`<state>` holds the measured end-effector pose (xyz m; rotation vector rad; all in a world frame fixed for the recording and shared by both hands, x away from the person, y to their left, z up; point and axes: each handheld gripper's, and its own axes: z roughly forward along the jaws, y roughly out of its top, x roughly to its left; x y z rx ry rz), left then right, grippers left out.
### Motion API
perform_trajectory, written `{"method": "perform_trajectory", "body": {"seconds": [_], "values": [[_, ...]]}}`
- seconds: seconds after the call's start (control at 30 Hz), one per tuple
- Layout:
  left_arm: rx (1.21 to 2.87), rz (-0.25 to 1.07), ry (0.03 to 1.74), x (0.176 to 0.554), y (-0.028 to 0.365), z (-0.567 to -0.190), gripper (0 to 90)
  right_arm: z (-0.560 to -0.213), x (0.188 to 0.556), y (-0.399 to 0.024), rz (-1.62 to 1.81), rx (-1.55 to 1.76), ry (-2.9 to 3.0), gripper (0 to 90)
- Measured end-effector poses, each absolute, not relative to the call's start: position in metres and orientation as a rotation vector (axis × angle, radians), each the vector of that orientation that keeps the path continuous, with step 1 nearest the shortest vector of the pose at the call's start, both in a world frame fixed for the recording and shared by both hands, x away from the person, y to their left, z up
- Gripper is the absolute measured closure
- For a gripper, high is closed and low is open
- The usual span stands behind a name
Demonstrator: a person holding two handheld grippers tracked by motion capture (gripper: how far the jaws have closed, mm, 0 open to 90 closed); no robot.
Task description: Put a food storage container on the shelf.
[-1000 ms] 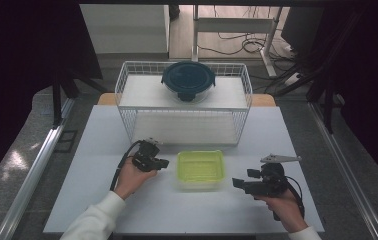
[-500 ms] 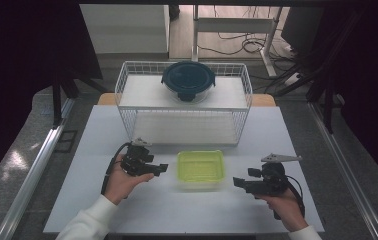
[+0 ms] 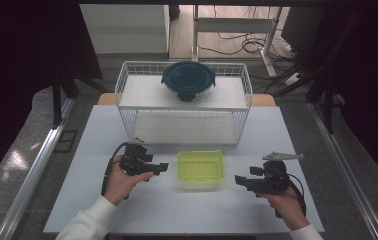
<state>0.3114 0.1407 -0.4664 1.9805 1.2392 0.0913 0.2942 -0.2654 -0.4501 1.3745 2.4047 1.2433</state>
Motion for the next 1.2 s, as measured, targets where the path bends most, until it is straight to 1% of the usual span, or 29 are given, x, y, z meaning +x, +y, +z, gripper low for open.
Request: {"method": "perform_trajectory", "body": {"seconds": [0.17,0.23,0.33,0.6,0.8,0.93,1.0,1.07,1.2], "values": [[1.971,0.069,1.234,0.313,0.135,-0.467,25.4,-0.449,0.301,-0.266,1.214,1.376,2.398,23.0],[1.962,0.061,1.235,0.314,0.134,-0.467,26.9,-0.448,0.305,-0.266,1.220,1.387,2.394,24.0],[1.938,0.032,1.244,0.317,0.134,-0.467,26.9,-0.447,0.310,-0.265,1.232,1.402,2.385,25.0],[1.927,0.006,1.270,0.326,0.125,-0.473,26.7,-0.441,0.330,-0.258,1.234,1.436,2.378,29.2],[1.888,-0.060,1.306,0.335,0.117,-0.480,25.6,-0.455,0.352,-0.243,1.215,1.492,2.412,31.3],[1.875,-0.105,1.318,0.341,0.116,-0.483,25.7,-0.464,0.360,-0.233,1.204,1.516,2.448,31.8],[1.860,-0.126,1.324,0.343,0.115,-0.485,26.2,-0.467,0.364,-0.230,1.209,1.544,2.454,34.1],[1.836,-0.174,1.328,0.345,0.115,-0.487,26.5,-0.470,0.366,-0.228,1.206,1.557,2.467,35.7],[1.834,-0.201,1.329,0.347,0.114,-0.492,27.2,-0.476,0.370,-0.225,1.231,1.593,2.490,38.3]]}}
